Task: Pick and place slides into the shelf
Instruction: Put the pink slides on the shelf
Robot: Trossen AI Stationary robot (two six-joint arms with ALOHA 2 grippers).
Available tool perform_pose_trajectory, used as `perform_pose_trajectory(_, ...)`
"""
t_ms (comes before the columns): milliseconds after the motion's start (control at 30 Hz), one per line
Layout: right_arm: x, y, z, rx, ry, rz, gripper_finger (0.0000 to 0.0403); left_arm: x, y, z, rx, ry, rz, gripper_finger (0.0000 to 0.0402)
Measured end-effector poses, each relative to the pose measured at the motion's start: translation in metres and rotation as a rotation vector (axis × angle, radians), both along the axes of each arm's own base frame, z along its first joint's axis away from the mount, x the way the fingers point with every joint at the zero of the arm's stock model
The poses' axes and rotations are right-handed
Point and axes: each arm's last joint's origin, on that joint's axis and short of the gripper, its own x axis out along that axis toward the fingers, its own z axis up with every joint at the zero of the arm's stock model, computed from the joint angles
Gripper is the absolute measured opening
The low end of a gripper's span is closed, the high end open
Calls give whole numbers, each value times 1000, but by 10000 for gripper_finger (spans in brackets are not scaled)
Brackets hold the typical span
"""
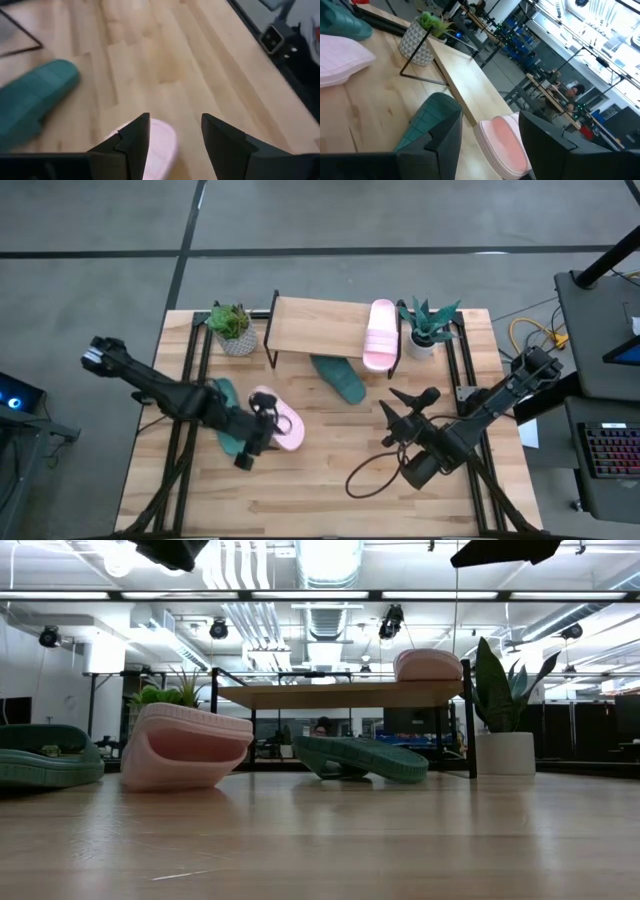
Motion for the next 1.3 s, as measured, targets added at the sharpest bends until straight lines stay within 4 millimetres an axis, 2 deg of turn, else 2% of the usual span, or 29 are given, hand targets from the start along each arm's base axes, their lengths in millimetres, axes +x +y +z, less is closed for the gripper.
perform_pose_trajectory(67,0,0,0,0,0,0,187,6,-13,-3,44,19,-8,162)
perform_pose_trajectory(200,0,0,0,2,-2,-2,187,14,-35,-13,276,43,55,144)
perform_pose_trajectory(267,0,0,0,3,-2,-1,187,17,-45,-17,339,27,74,133)
perform_pose_trajectory(533,0,0,-1,26,19,3,187,31,-76,-43,370,81,53,116)
perform_pose_trajectory(700,0,0,-1,16,26,4,187,39,-88,-67,500,129,-16,117)
perform_pose_trajectory(900,0,0,-1,-21,65,10,187,44,-88,-82,647,125,31,160)
perform_pose_trajectory(1167,0,-1,-1,-25,69,11,187,49,-92,-83,592,121,82,261)
perform_pose_trajectory(1300,0,-1,-1,-26,69,11,187,44,-88,-91,602,168,103,277)
